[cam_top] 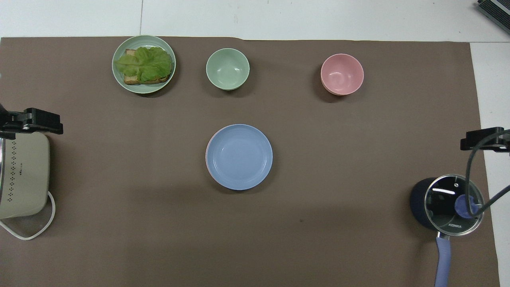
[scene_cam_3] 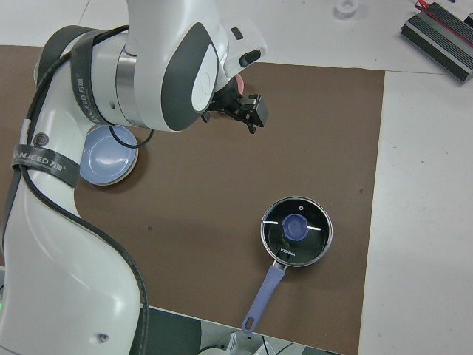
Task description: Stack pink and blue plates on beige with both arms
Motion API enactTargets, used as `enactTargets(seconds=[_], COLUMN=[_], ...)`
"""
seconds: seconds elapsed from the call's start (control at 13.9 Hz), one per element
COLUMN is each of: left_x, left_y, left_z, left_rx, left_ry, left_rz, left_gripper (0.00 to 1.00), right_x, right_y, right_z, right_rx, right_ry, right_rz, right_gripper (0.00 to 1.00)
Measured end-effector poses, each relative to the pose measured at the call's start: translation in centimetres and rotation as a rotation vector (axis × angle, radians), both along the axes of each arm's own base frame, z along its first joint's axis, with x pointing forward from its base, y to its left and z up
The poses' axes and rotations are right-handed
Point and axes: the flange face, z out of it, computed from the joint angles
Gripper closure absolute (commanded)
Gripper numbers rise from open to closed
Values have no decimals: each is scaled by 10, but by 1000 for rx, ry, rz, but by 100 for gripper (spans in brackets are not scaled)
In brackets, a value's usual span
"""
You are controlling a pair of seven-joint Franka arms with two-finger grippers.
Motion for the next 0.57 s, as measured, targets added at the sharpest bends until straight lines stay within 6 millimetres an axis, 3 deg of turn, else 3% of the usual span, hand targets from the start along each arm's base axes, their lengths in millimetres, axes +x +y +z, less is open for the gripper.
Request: enactTargets(seconds=[0.57], left_x=[0], left_y=[0], left_z=[0], left_rx=[0], left_ry=[0], left_rz=[0], left_gripper=[0], right_x=[-6], right_y=[1], right_z=[2], right_rx=[2], right_ry=[35], right_rz=[1], right_gripper=[0])
